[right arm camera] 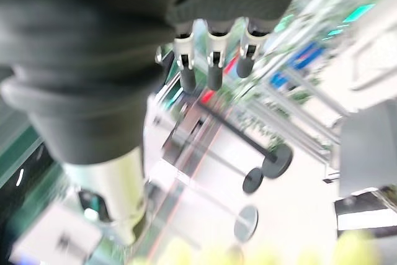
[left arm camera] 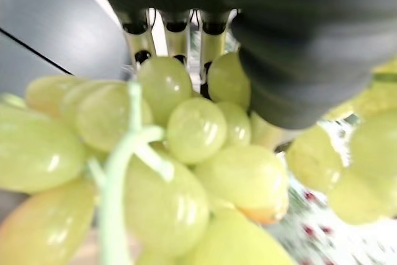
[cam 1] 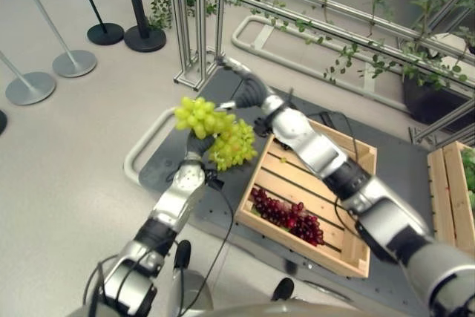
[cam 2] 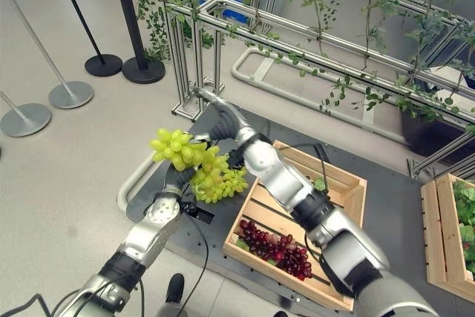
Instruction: Pick up the fruits from the basket on one side to the basket on the other side
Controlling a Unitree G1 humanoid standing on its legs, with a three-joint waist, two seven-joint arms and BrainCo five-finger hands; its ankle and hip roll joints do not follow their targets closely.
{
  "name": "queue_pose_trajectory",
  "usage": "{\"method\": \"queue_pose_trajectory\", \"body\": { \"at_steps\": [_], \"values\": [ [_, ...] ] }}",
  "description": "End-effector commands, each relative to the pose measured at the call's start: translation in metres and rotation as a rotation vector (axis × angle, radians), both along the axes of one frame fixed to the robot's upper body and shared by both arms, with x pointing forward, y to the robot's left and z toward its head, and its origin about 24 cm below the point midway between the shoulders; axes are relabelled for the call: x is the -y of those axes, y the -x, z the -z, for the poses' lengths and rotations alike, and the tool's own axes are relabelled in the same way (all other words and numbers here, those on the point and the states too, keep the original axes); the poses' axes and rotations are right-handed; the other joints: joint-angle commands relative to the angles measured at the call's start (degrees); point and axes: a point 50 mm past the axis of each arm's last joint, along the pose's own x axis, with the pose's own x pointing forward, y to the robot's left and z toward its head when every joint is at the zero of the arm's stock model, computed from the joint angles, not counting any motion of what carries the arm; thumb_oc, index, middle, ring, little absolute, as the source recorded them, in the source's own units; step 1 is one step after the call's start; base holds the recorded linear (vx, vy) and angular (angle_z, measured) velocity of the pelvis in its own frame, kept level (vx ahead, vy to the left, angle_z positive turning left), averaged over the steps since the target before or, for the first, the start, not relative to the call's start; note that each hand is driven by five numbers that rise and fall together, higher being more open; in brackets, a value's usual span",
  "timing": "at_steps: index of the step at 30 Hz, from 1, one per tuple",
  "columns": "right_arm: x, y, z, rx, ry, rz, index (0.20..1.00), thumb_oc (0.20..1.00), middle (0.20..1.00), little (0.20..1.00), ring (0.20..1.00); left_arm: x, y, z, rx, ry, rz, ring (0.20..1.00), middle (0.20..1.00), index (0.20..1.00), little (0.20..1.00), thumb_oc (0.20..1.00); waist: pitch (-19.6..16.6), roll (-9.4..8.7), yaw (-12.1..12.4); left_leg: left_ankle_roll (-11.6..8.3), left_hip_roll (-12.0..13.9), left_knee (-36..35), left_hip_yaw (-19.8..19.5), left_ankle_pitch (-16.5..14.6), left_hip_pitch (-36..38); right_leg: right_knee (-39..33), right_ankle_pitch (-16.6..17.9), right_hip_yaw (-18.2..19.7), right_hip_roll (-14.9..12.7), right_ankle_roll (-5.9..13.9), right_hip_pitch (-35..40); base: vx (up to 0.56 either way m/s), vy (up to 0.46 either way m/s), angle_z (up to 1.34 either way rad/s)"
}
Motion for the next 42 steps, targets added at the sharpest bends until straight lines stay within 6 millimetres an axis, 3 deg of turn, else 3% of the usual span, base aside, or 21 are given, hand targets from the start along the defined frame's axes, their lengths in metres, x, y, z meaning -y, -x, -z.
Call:
{"method": "queue_pose_trajectory", "body": {
  "at_steps": [1, 3, 4, 5, 6, 9, 13, 18, 21, 22, 24, 25, 26, 28, 29, 34, 36, 39, 40, 41, 42],
  "values": [
    [0.013, 0.013, -0.032, 0.148, -0.174, -0.015, 1.0, 1.0, 1.0, 1.0, 1.0, 0.013, -0.012, -0.047, 0.233, 0.11, 0.067, 0.2, 0.2, 0.2, 0.2, 0.2, -0.69, 2.29, 0.18, 3.97, -3.8, -3.65, -0.49, -2.1, 0.51, 13.49, -10.04, 2.39, -1.66, 1.93, -0.02, 0.0, -0.043, 0.07],
    [0.026, 0.019, -0.024, 0.14, -0.24, 0.018, 1.0, 1.0, 1.0, 1.0, 1.0, 0.004, -0.005, -0.043, 0.234, 0.141, 0.053, 0.2, 0.2, 0.2, 0.2, 0.2, -0.44, 2.78, -0.44, 3.62, -3.27, -3.55, -1.11, -1.37, -0.42, 15.14, -13.71, 8.33, 1.42, 1.45, -1.05, 0.01, -0.085, 0.17],
    [0.039, 0.024, -0.014, 0.117, -0.289, 0.06, 1.0, 1.0, 1.0, 1.0, 1.0, 0.0, 0.002, -0.038, 0.225, 0.169, 0.046, 0.2, 0.2, 0.2, 0.2, 0.2, -1.32, 3.08, -1.04, 3.8, -3.4, -3.47, -2.17, -0.78, -1.32, 16.21, -17.74, 16.23, 6.06, 0.22, -1.75, 0.02, -0.075, 0.36],
    [0.039, 0.024, -0.013, 0.117, -0.289, 0.061, 1.0, 1.0, 1.0, 1.0, 1.0, 0.0, 0.002, -0.038, 0.224, 0.17, 0.047, 0.2, 0.2, 0.2, 0.2, 0.2, -1.56, 3.23, -0.87, 3.77, -3.18, -3.56, -2.07, -0.6, -1.54, 16.08, -17.46, 16.36, 6.29, 0.13, -2.04, 0.09, -0.088, 0.76],
    [0.052, 0.028, -0.009, 0.123, -0.299, 0.111, 1.0, 1.0, 1.0, 1.0, 1.0, -0.003, 0.005, -0.036, 0.219, 0.18, 0.038, 0.2, 0.2, 0.2, 0.2, 0.2, -2.11, 3.34, -1.71, 4.02, -3.58, -3.42, -3.25, -0.32, -1.82, 16.55, -19.93, 22.08, 9.68, -1.08, -2.07, 0.11, -0.07, 0.76],
    [0.07, 0.036, -0.004, 0.138, -0.317, 0.181, 1.0, 1.0, 1.0, 1.0, 1.0, -0.009, 0.014, -0.029, 0.21, 0.21, 0.015, 0.2, 0.2, 0.2, 0.2, 0.2, -2.0, 3.64, -2.74, 3.9, -4.59, -3.2, -6.73, 0.37, -2.36, 13.83, -21.44, 31.69, 14.57, -3.83, 0.04, 0.09, -0.174, 0.75],
    [0.084, 0.042, 0.005, 0.113, -0.333, 0.217, 1.0, 1.0, 1.0, 1.0, 1.0, -0.021, 0.031, -0.023, 0.211, 0.252, -0.031, 0.2, 0.2, 0.2, 0.2, 0.2, -1.79, 5.6, -2.18, 1.95, -2.75, -2.76, -8.57, 1.28, -2.19, 5.49, -18.55, 29.38, 14.34, -4.3, 4.57, 0.0, -0.242, 0.21],
    [0.104, 0.051, 0.011, 0.103, -0.326, 0.264, 1.0, 1.0, 1.0, 1.0, 1.0, -0.033, 0.054, -0.012, 0.191, 0.285, -0.076, 0.2, 0.2, 0.2, 0.2, 0.2, 0.39, 9.09, -1.93, -1.66, 1.9, -0.03, -10.38, 4.44, -3.17, -1.07, -16.8, 26.15, 14.92, -6.18, 10.84, -0.04, -0.178, 0.47],
    [0.113, 0.057, 0.015, 0.1, -0.307, 0.285, 1.0, 1.0, 1.0, 1.0, 1.0, -0.036, 0.065, -0.003, 0.158, 0.3, -0.09, 0.2, 0.2, 0.2, 0.2, 0.2, 1.0, 10.01, -3.3, -1.44, 6.44, -0.16, -1.39, 6.99, -3.94, -2.1, -16.69, 21.57, 14.22, -6.4, 11.03, -0.13, -0.091, 0.53],
    [0.12, 0.06, 0.019, 0.097, -0.301, 0.321, 1.0, 1.0, 1.0, 1.0, 1.0, -0.037, 0.066, 0.0, 0.145, 0.286, -0.082, 0.2, 0.2, 0.2, 0.2, 0.2, 0.95, 9.69, -4.14, -1.65, 8.21, 1.75, 6.83, 7.41, -4.17, -3.32, -16.38, 17.61, 13.61, -6.29, 11.22, -0.2, -0.117, 0.58],
    [0.121, 0.062, 0.021, 0.093, -0.297, 0.332, 1.0, 1.0, 1.0, 1.0, 1.0, -0.039, 0.068, 0.002, 0.14, 0.283, -0.089, 0.2, 0.2, 0.2, 0.2, 0.2, 0.7, 9.71, -4.41, -2.02, 9.21, 4.28, 8.36, 6.93, -3.71, -3.63, -15.39, 15.93, 13.7, -6.29, 10.63, -0.16, -0.112, 1.43],
    [0.123, 0.064, 0.024, 0.085, -0.286, 0.341, 1.0, 1.0, 1.0, 1.0, 1.0, -0.04, 0.072, 0.005, 0.129, 0.282, -0.091, 0.2, 0.2, 0.2, 0.2, 0.2, 0.58, 9.56, -4.33, -2.47, 8.94, 5.61, 7.06, 6.27, -2.83, -4.13, -15.26, 15.14, 13.33, -6.14, 10.94, -0.16, -0.075, 1.25],
    [0.123, 0.065, 0.029, 0.059, -0.287, 0.34, 1.0, 1.0, 1.0, 1.0, 1.0, -0.045, 0.084, 0.01, 0.114, 0.281, -0.124, 0.2, 0.2, 0.2, 0.2, 0.2, -0.03, 9.63, -3.85, -2.32, 7.46, 7.19, 2.47, 3.07, -0.51, -4.69, -14.49, 14.07, 12.85, -5.96, 10.97, -0.09, -0.021, 0.45],
    [0.123, 0.065, 0.029, 0.059, -0.286, 0.34, 1.0, 1.0, 1.0, 1.0, 1.0, -0.045, 0.084, 0.01, 0.113, 0.281, -0.124, 0.2, 0.2, 0.2, 0.2, 0.2, -0.16, 9.71, -3.97, -2.25, 7.48, 7.2, 2.31, 3.25, -0.8, -4.76, -14.27, 13.95, 12.93, -5.96, 10.81, -0.07, -0.008, 0.26],
    [0.122, 0.064, 0.03, 0.052, -0.286, 0.333, 1.0, 1.0, 1.0, 1.0, 1.0, -0.046, 0.088, 0.012, 0.106, 0.289, -0.134, 0.2, 0.2, 0.2, 0.2, 0.2, -0.35, 9.48, -3.78, -2.07, 6.62, 8.65, 0.81, 1.21, 0.21, -4.92, -13.81, 13.02, 12.34, -5.76, 10.55, -0.22, -0.023, 0.27],
    [0.127, 0.067, 0.034, 0.041, -0.308, 0.344, 1.0, 1.0, 1.0, 1.0, 1.0, -0.052, 0.094, 0.012, 0.113, 0.3, -0.161, 0.2, 0.2, 0.2, 0.2, 0.2, -2.15, 9.09, -5.2, -1.17, 5.91, 16.94, 1.9, -7.2, 8.13, -4.3, -11.09, 4.48, 9.56, -5.7, 6.55, -0.33, -0.007, 0.98],
    [0.133, 0.07, 0.034, 0.045, -0.314, 0.369, 1.0, 1.0, 1.0, 1.0, 1.0, -0.055, 0.092, 0.01, 0.122, 0.294, -0.161, 0.2, 0.2, 0.2, 0.2, 0.2, -3.06, 9.11, -6.3, -1.32, 5.55, 20.4, 3.42, -9.68, 12.35, -3.76, -9.18, -0.95, 7.79, -5.69, 4.23, -0.38, 0.075, 1.26],
    [0.14, 0.073, 0.035, 0.056, -0.316, 0.405, 1.0, 1.0, 1.0, 1.0, 1.0, -0.055, 0.087, 0.004, 0.142, 0.278, -0.149, 0.2, 0.2, 0.2, 0.2, 0.2, -3.79, 8.98, -7.09, -1.45, 5.83, 20.93, 5.25, -11.72, 14.27, -3.12, -8.23, -5.03, 6.4, -5.48, 2.35, -0.3, 0.131, 0.67],
    [0.147, 0.077, 0.038, 0.048, -0.334, 0.443, 1.0, 1.0, 1.0, 1.0, 1.0, -0.055, 0.083, 0.0, 0.158, 0.26, -0.136, 0.2, 0.2, 0.2, 0.2, 0.2, -4.24, 9.54, -7.43, -1.94, 6.32, 20.3, 5.49, -14.97, 15.41, -2.79, -7.46, -6.65, 5.25, -4.22, 1.46, -0.26, 0.197, 1.23],
    [0.148, 0.077, 0.039, 0.049, -0.334, 0.444, 1.0, 1.0, 1.0, 1.0, 1.0, -0.054, 0.083, 0.0, 0.157, 0.26, -0.134, 0.2, 0.2, 0.2, 0.2, 0.2, -4.27, 9.57, -7.53, -1.85, 6.28, 20.37, 5.29, -15.06, 15.31, -2.74, -7.4, -6.86, 5.15, -4.07, 1.51, -0.26, 0.253, 1.26],
    [0.149, 0.079, 0.041, 0.039, -0.335, 0.455, 1.0, 1.0, 1.0, 1.0, 1.0, -0.056, 0.083, -0.002, 0.16, 0.234, -0.132, 0.2, 0.2, 0.2, 0.2, 0.2, -4.03, 9.52, -7.28, -0.92, 3.96, 19.03, 4.1, -18.6, 15.84, -1.58, -6.27, -6.9, 3.68, -3.03, 0.27, -0.3, 0.312, 1.29]
  ]
}}
